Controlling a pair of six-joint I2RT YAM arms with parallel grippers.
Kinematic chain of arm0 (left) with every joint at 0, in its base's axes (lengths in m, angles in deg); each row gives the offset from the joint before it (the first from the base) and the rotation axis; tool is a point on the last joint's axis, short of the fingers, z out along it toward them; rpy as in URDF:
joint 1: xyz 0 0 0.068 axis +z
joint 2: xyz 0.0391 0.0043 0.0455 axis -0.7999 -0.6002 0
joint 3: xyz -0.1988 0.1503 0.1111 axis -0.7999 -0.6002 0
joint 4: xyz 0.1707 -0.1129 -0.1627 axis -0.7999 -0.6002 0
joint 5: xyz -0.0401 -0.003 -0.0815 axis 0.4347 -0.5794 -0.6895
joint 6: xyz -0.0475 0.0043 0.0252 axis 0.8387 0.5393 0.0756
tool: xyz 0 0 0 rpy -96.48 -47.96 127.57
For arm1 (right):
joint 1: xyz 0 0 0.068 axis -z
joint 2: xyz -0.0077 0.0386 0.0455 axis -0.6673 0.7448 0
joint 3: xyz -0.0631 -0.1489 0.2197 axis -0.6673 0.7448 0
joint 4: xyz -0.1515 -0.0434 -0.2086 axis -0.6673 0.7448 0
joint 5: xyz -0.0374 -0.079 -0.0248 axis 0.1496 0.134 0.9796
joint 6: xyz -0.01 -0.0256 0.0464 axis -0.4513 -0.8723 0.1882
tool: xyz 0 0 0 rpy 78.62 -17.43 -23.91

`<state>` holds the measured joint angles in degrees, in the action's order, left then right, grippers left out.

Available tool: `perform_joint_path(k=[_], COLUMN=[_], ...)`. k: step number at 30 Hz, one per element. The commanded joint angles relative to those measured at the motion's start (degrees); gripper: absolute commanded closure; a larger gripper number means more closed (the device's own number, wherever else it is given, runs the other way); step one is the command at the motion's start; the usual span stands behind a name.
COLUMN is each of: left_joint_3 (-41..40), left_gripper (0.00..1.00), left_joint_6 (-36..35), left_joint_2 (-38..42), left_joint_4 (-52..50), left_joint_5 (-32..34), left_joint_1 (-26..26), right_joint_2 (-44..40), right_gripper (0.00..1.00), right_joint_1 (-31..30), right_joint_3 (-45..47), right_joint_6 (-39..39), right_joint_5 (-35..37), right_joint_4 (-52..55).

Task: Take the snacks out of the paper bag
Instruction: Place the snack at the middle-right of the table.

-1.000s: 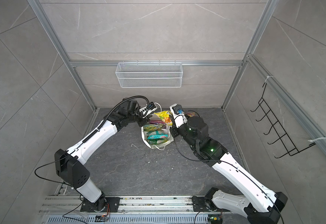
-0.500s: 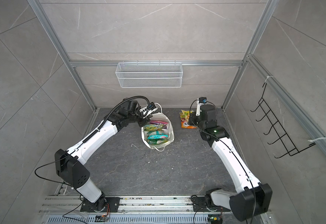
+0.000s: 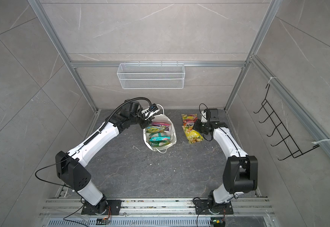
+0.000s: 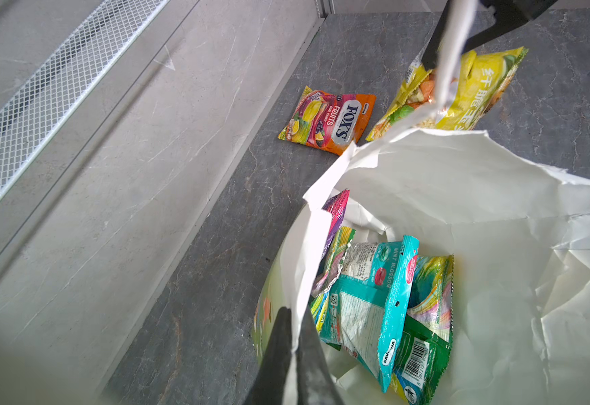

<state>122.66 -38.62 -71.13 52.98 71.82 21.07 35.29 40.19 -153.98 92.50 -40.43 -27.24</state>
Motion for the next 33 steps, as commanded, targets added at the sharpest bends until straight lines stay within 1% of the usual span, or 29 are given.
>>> perform_joint_path(k=[1, 9, 12, 13, 14, 18, 21, 24, 25, 26, 28, 31, 33], left_joint_3=[1.1, 1.3, 1.1, 1.1, 1.0, 1.0, 1.0, 1.1, 1.0, 1.1, 1.1, 1.3, 1.3], left_gripper=[1.0, 1.0, 1.0, 1.0, 1.0, 1.0, 1.0, 1.0, 1.0, 1.0, 1.0, 1.0, 1.0], left_joint_6=[-0.2, -0.3, -0.2, -0.2, -0.2, -0.2, -0.2, -0.2, -0.2, -0.2, -0.3, -0.2, -0.2], left_joint_2=[0.7, 0.6, 0.7, 0.7, 0.7, 0.8, 0.8, 0.8, 0.8, 0.8, 0.7, 0.5, 0.3], left_joint_4=[4.0, 3.9, 3.9, 3.8, 3.7, 3.7, 3.7, 3.7, 3.7, 3.8, 3.9, 4.1, 4.1], left_joint_5=[-2.0, -2.0, -1.9, -1.9, -1.9, -1.8, -1.9, -1.9, -1.9, -1.9, -1.9, -1.9, -2.0], left_joint_1=[-0.7, -0.6, -0.7, -0.7, -0.7, -0.8, -0.8, -0.9, -0.9, -0.9, -0.9, -1.0, -0.9], right_joint_2=[2.3, 8.1, 10.5, 11.2, 11.8, 13.1, 12.6, 10.4, 9.8, 9.3, 9.5, 10.3, 10.2], right_gripper=[1.0, 1.0, 0.97, 0.94, 0.89, 0.64, 0.44, 0.31, 0.22, 0.17, 0.14, 0.14, 0.14], right_joint_1=[0.6, 3.7, 4.4, 4.6, 4.6, 4.8, 4.8, 3.8, 2.9, 1.7, -1.3, -5.3, -7.3], right_joint_3=[-0.4, -1.2, -2.9, -3.4, -3.7, -6.0, -7.4, -8.2, -8.6, -9.1, -10.7, -11.2, -10.3], right_joint_6=[2.0, 1.6, 0.5, 0.2, -0.1, -1.5, -3.0, -4.6, -5.2, -6.2, -7.5, -9.0, -9.5], right_joint_5=[-4.0, -3.9, -3.3, -2.4, -1.3, 2.9, 6.1, 12.4, 14.9, 17.2, 21.0, 24.7, 27.2], right_joint_4=[1.1, 1.8, 3.6, 4.1, 4.6, 6.6, 7.5, 9.5, 10.4, 11.9, 15.5, 19.5, 20.1])
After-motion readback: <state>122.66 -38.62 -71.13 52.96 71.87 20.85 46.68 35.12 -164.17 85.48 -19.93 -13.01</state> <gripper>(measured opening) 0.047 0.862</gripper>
